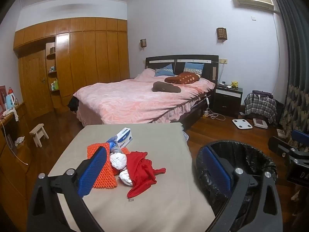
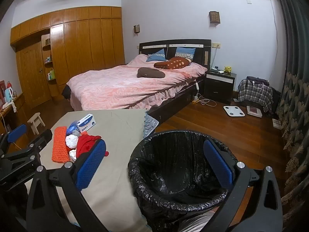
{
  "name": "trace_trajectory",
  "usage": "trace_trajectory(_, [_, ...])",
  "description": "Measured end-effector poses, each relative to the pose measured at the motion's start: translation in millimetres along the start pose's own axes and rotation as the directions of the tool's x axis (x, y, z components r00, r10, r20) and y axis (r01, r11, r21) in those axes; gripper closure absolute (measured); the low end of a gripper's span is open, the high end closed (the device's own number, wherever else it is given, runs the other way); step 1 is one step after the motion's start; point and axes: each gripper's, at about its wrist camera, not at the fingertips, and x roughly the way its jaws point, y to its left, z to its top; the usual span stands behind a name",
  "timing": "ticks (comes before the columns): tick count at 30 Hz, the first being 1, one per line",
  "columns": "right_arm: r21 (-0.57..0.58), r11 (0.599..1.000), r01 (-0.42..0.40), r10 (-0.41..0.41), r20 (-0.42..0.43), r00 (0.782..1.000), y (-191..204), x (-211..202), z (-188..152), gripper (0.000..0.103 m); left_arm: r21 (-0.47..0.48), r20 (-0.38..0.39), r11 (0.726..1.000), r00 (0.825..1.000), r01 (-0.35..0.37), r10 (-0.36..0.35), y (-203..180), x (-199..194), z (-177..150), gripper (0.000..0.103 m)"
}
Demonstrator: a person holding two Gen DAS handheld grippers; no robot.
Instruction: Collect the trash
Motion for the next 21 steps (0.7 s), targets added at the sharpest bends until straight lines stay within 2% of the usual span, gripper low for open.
trace_trajectory(21, [-0.002, 1.0, 0.0, 0.0, -0.003, 1.0, 0.5, -0.6, 0.7, 0.005, -0.002, 0.003, 1.0, 1.0, -0.004, 0.004, -1.8, -2.5, -2.5, 0.006])
